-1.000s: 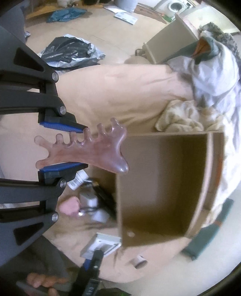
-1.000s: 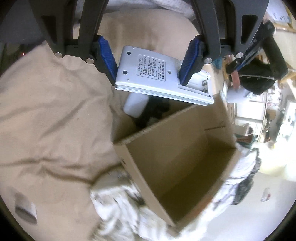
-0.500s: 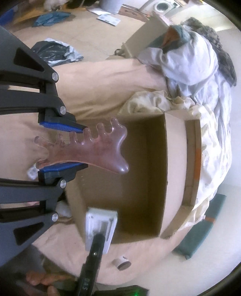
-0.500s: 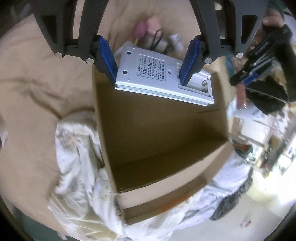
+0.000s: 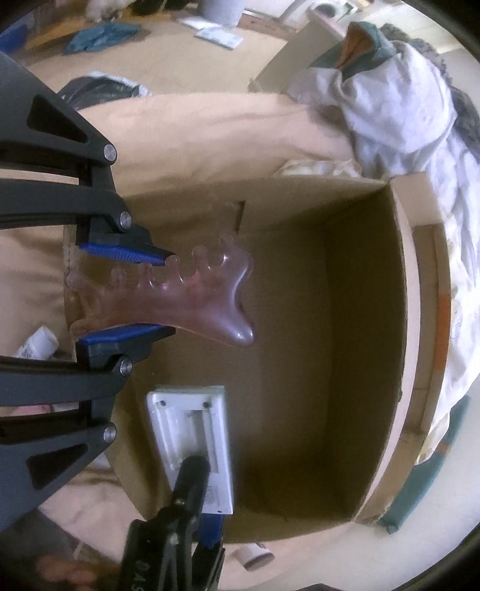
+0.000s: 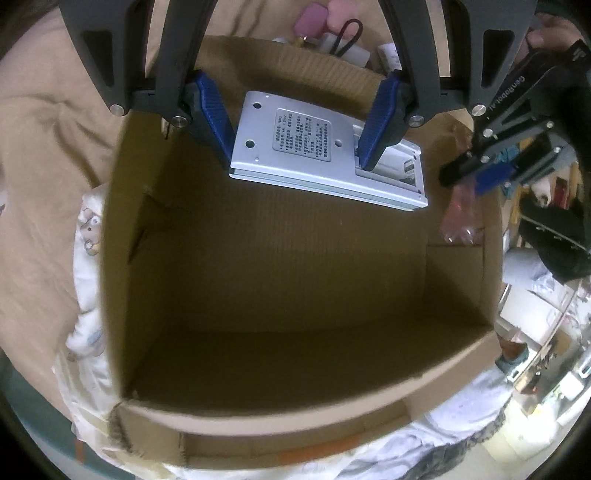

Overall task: Organize rigid objects
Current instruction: 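Lower the pink comb into the box with the left gripper while the right places the white device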

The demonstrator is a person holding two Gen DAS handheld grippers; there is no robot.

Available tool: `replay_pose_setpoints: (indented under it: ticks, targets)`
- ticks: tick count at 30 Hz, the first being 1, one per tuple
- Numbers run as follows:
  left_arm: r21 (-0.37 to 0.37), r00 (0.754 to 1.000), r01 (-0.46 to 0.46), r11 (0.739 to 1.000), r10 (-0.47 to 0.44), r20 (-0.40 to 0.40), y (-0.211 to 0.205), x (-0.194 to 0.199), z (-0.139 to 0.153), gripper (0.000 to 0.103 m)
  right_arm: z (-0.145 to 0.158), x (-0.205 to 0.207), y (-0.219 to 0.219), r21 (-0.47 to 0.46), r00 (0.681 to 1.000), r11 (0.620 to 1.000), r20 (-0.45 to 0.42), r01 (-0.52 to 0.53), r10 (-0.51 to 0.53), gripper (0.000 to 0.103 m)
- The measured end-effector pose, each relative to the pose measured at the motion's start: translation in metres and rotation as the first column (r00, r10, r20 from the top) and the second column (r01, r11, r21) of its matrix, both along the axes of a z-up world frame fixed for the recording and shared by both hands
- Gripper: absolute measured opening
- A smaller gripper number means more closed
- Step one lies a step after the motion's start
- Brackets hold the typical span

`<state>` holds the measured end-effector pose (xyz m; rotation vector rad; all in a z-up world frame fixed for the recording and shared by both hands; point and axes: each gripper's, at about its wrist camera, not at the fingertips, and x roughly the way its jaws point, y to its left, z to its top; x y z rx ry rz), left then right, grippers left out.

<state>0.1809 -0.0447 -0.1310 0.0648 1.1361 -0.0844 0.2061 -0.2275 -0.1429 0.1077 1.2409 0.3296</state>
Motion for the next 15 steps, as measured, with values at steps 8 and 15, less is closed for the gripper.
replay_pose_setpoints:
  ticks: [8, 15]
  targets:
    - [0.004, 1.000, -0.009, 1.000, 0.009, -0.017, 0.005, 0.003, -0.002, 0.028, -0.009, 0.003, 0.002, -0.065, 1.000, 0.998, -0.002, 0.006, -0.006, 0.071]
    - [0.022, 0.999, -0.010, 1.000, 0.011, -0.046, 0.001, 0.009, -0.009, 0.029, -0.008, 0.003, 0.012, -0.005, 1.000, 1.000, -0.006, -0.001, 0.001, 0.071]
